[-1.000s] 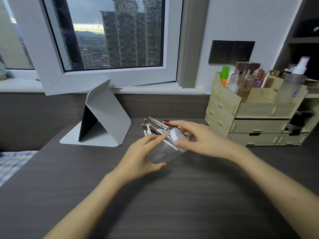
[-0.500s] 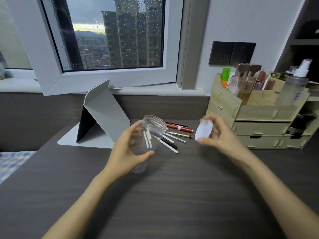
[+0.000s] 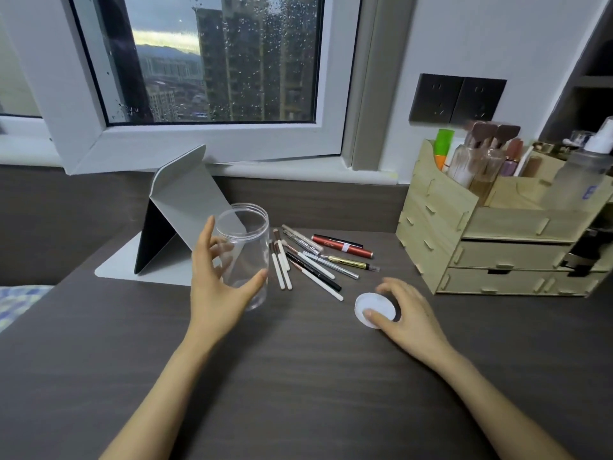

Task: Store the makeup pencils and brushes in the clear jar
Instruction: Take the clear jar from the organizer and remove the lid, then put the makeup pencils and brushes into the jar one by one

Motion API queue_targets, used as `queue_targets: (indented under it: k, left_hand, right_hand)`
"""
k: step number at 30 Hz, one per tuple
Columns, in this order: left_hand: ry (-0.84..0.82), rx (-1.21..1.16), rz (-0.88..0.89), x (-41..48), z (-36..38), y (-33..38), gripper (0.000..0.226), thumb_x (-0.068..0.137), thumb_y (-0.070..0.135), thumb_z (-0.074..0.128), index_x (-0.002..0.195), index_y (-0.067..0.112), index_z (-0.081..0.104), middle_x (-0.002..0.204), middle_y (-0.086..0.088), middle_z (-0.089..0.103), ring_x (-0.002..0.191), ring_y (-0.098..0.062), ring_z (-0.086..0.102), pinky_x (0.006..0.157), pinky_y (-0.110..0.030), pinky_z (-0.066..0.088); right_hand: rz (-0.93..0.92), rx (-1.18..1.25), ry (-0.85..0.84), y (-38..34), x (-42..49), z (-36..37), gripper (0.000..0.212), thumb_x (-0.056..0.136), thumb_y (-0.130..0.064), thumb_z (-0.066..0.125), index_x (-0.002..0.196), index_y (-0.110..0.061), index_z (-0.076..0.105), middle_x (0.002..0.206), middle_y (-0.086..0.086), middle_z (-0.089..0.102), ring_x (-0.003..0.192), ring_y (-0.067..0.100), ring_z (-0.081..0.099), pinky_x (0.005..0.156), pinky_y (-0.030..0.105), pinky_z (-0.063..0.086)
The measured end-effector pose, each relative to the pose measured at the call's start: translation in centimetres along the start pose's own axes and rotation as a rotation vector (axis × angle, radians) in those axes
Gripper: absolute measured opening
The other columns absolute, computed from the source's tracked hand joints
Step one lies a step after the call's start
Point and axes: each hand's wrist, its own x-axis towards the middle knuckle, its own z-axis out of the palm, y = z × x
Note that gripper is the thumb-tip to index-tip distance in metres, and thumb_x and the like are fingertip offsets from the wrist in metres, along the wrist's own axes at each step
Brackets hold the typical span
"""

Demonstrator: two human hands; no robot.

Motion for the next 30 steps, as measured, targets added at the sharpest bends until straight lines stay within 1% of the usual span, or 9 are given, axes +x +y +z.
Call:
queue_targets:
  k: [3, 6, 9, 14, 19, 22, 26, 28, 30]
  left_hand:
    - [0.113, 0.056, 0.016, 0.4, -0.5, 0.1, 0.097, 0.06, 0.029, 0.079, 0.137, 0.049, 0.024, 0.119, 0.012, 0.048, 0.114, -0.012, 0.052, 0.096, -0.029, 0.041]
    - [0.151, 0.177, 0.031, 0.3, -0.9, 0.3, 0.096, 0.062, 0.024, 0.083, 0.138, 0.044, 0.026, 0.121, 0.011, 0.05, 0.112, -0.006, 0.052, 0.093, -0.02, 0.039]
    - [0.17, 0.327, 0.059, 0.0, -1.1, 0.7, 0.096, 0.064, 0.016, 0.084, 0.138, 0.037, 0.028, 0.125, 0.007, 0.05, 0.113, -0.009, 0.052, 0.086, -0.021, 0.039]
    - [0.171, 0.554, 0.258, 0.0, -1.4, 0.6, 0.082, 0.064, 0.028, 0.075, 0.135, 0.02, 0.035, 0.12, 0.002, 0.046, 0.108, -0.02, 0.047, 0.101, -0.055, 0.037]
    - [0.132, 0.644, 0.366, 0.0, -1.4, 0.2, 0.074, 0.068, 0.036, 0.069, 0.133, 0.015, 0.04, 0.12, 0.003, 0.046, 0.103, -0.021, 0.045, 0.097, -0.037, 0.035]
    - [0.101, 0.645, 0.295, -0.3, -1.3, 0.3, 0.081, 0.062, 0.033, 0.074, 0.135, 0.021, 0.039, 0.119, 0.006, 0.045, 0.1, -0.02, 0.045, 0.075, -0.026, 0.04]
    - [0.049, 0.655, 0.282, -0.5, -1.0, 0.3, 0.089, 0.059, 0.028, 0.083, 0.136, 0.025, 0.037, 0.117, 0.004, 0.05, 0.099, -0.019, 0.046, 0.065, -0.027, 0.042]
    - [0.023, 0.675, 0.328, -0.7, -0.8, 0.5, 0.084, 0.063, 0.029, 0.078, 0.136, 0.025, 0.037, 0.117, 0.005, 0.048, 0.097, -0.019, 0.047, 0.062, -0.028, 0.045]
    - [-0.02, 0.702, 0.374, -0.9, -0.5, 0.6, 0.075, 0.069, 0.032, 0.07, 0.136, 0.025, 0.037, 0.119, 0.007, 0.046, 0.097, -0.019, 0.048, 0.061, -0.028, 0.046]
  right_hand:
    - [-0.16, -0.05, 0.25, -2.9, 1.7, 0.5, 0.022, 0.076, -0.034, 0.067, 0.085, -0.015, 0.071, 0.094, 0.001, 0.069, 0.091, 0.024, 0.059, 0.08, 0.031, 0.042]
    - [-0.293, -0.185, 0.178, -6.2, 4.1, 2.6, 0.016, 0.078, -0.027, 0.064, 0.077, -0.013, 0.071, 0.079, 0.004, 0.071, 0.081, 0.03, 0.06, 0.073, 0.034, 0.044]
    - [-0.251, -0.316, 0.03, -9.1, 6.4, 4.7, 0.02, 0.089, -0.02, 0.055, 0.093, -0.004, 0.067, 0.098, 0.014, 0.068, 0.1, 0.034, 0.055, 0.081, 0.037, 0.042]
    - [-0.135, -0.569, -0.158, -11.1, 9.1, 6.8, 0.021, 0.091, -0.004, 0.05, 0.108, 0.0, 0.061, 0.113, 0.018, 0.065, 0.111, 0.035, 0.055, 0.083, 0.036, 0.049]
    - [-0.092, -0.567, -0.262, -11.2, 9.6, 6.9, 0.029, 0.089, 0.007, 0.04, 0.111, 0.003, 0.058, 0.118, 0.022, 0.062, 0.112, 0.038, 0.058, 0.087, 0.039, 0.048]
    - [-0.036, -0.329, -0.147, -11.7, 9.1, 5.5, 0.025, 0.086, 0.003, 0.044, 0.105, 0.003, 0.06, 0.107, 0.024, 0.065, 0.103, 0.038, 0.061, 0.079, 0.038, 0.047]
    - [-0.057, 0.481, 0.244, -12.6, 6.7, 0.7, 0.05, 0.084, 0.001, 0.054, 0.131, -0.015, 0.046, 0.073, 0.005, 0.057, 0.063, 0.013, 0.052, 0.062, 0.021, 0.043]
    - [-0.13, 0.885, 0.373, -13.6, 4.6, -2.1, 0.062, 0.086, 0.007, 0.053, 0.133, -0.031, 0.037, 0.075, 0.004, 0.052, 0.059, 0.011, 0.049, 0.054, 0.019, 0.049]
    - [-0.187, 1.035, 0.443, -14.5, 3.2, -3.7, 0.065, 0.087, 0.01, 0.051, 0.131, -0.034, 0.033, 0.08, 0.01, 0.051, 0.06, 0.017, 0.054, 0.054, 0.022, 0.055]
